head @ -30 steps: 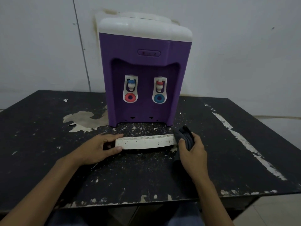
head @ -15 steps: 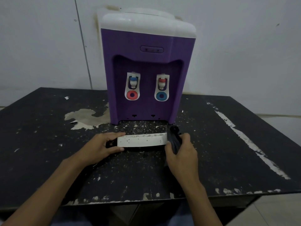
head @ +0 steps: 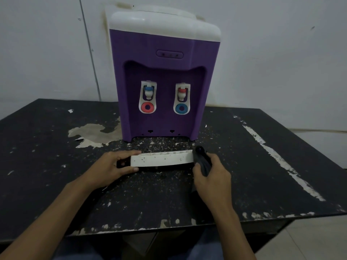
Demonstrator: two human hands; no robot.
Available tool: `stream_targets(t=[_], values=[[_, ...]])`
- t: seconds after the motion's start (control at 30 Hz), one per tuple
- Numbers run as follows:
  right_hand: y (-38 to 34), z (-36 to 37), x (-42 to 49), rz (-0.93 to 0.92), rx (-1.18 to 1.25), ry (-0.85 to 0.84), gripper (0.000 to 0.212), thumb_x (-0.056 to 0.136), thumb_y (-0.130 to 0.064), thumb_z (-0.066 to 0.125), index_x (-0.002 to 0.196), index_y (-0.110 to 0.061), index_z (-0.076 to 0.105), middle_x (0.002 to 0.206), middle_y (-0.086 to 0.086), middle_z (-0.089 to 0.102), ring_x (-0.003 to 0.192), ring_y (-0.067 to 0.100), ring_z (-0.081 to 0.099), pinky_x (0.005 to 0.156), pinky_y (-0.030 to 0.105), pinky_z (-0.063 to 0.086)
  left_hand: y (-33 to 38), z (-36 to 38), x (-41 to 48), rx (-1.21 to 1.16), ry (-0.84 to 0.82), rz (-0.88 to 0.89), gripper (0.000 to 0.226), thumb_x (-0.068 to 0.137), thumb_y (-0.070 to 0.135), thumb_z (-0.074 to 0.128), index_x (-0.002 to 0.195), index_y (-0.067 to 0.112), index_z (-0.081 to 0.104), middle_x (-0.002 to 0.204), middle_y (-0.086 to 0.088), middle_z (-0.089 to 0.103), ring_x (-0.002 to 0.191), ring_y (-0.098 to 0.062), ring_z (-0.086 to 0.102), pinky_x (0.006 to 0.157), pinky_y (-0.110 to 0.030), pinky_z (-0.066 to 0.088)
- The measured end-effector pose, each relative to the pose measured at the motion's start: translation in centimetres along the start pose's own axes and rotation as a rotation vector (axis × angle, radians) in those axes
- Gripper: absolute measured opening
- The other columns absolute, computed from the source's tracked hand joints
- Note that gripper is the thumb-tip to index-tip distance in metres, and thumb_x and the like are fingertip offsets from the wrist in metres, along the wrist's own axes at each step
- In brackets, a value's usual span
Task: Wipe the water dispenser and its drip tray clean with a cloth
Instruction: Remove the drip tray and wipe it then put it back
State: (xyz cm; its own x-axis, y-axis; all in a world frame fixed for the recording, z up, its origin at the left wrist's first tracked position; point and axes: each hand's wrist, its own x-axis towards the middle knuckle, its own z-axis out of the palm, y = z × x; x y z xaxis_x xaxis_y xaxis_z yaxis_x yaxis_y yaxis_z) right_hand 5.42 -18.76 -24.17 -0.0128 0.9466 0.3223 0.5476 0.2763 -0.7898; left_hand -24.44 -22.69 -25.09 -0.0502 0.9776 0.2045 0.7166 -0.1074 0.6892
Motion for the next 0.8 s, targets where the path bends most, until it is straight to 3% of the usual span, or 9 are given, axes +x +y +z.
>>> stream_targets(t=[0.1,0.2,0.27,0.33,0.4,0.47,0.57,0.7,0.8], values=[[0.5,-0.2,0.3,0.039,-0.058,0.091,0.029,0.093,-0.029,0.062,0.121,-0.021,0.058,0.102,-0.002,0.068,0.089,0.016,0.063,0.074,0.031,0.049,0.1,0.1,0.0,-0.007,-0.008,-0.010,0.055,0.082,0.024,0.080,0.127,0.047,0.057,0.119,0.039,0.051,0.104,0.036,0.043,0.087,0.007,0.033],[0.1,0.9,-0.6,-0.081,-0.010,-0.014,0.040,0.093,-0.031,0.064,0.132,-0.023,0.058,0.112,-0.007,0.068,0.101,0.009,0.064,0.086,0.029,0.054,0.2,0.0,0.0,-0.003,-0.012,-0.011,0.054,0.083,0.027,0.079,0.124,0.052,0.055,0.117,0.041,0.051,0.103,0.035,0.044,0.086,0.006,0.034],[0.2,0.7,-0.6,-0.094,0.035,-0.048,0.037,0.093,-0.030,0.065,0.130,-0.026,0.060,0.106,-0.012,0.068,0.097,0.003,0.064,0.083,0.021,0.052,0.2,-0.1,0.1,-0.011,-0.015,-0.014,0.053,0.083,0.028,0.079,0.121,0.055,0.054,0.117,0.041,0.052,0.103,0.035,0.044,0.086,0.006,0.034],[0.5,0.2,0.1,-0.035,0.019,0.030,0.034,0.094,-0.029,0.064,0.127,-0.024,0.061,0.100,-0.011,0.067,0.092,0.007,0.065,0.076,0.021,0.048,0.2,-0.1,0.0,-0.011,-0.015,-0.013,0.054,0.082,0.028,0.079,0.121,0.056,0.055,0.118,0.040,0.053,0.105,0.033,0.045,0.087,0.006,0.034],[0.7,0.1,0.4,0.021,-0.006,0.103,0.036,0.095,-0.029,0.063,0.130,-0.020,0.060,0.105,-0.006,0.068,0.096,0.014,0.065,0.079,0.023,0.046,0.1,0.0,0.0,-0.003,-0.016,-0.009,0.054,0.083,0.027,0.080,0.123,0.054,0.055,0.119,0.039,0.054,0.107,0.032,0.045,0.088,0.006,0.034],[0.2,0.6,-0.1,-0.043,0.007,0.070,0.043,0.095,-0.028,0.064,0.136,-0.020,0.057,0.118,-0.007,0.066,0.107,0.011,0.062,0.089,0.019,0.044,0.1,-0.1,0.1,0.004,-0.019,-0.011,0.053,0.084,0.027,0.079,0.123,0.053,0.055,0.119,0.038,0.054,0.107,0.031,0.046,0.088,0.005,0.034],[0.0,1.3,-0.8,-0.194,0.049,-0.051,0.044,0.094,-0.025,0.066,0.137,-0.026,0.057,0.115,-0.016,0.062,0.105,-0.002,0.058,0.091,0.008,0.041,0.1,-0.1,0.1,0.011,-0.020,-0.020,0.053,0.084,0.029,0.079,0.125,0.053,0.056,0.120,0.036,0.055,0.111,0.022,0.049,0.090,0.002,0.036],[0.5,1.0,0.1,-0.093,0.058,0.071,0.038,0.094,-0.024,0.064,0.133,-0.023,0.060,0.112,-0.012,0.066,0.104,0.005,0.062,0.089,0.014,0.045,0.1,-0.1,0.1,0.007,-0.023,-0.025,0.052,0.084,0.030,0.078,0.124,0.053,0.056,0.119,0.038,0.055,0.109,0.026,0.049,0.089,0.002,0.036],[-0.3,1.9,-0.7,-0.186,0.037,0.022,0.042,0.094,-0.024,0.066,0.136,-0.021,0.058,0.114,-0.010,0.063,0.105,0.004,0.059,0.092,0.018,0.045,0.1,-0.1,0.0,0.002,-0.022,-0.023,0.051,0.084,0.030,0.078,0.124,0.053,0.056,0.120,0.039,0.054,0.108,0.030,0.047,0.088,0.003,0.036]])
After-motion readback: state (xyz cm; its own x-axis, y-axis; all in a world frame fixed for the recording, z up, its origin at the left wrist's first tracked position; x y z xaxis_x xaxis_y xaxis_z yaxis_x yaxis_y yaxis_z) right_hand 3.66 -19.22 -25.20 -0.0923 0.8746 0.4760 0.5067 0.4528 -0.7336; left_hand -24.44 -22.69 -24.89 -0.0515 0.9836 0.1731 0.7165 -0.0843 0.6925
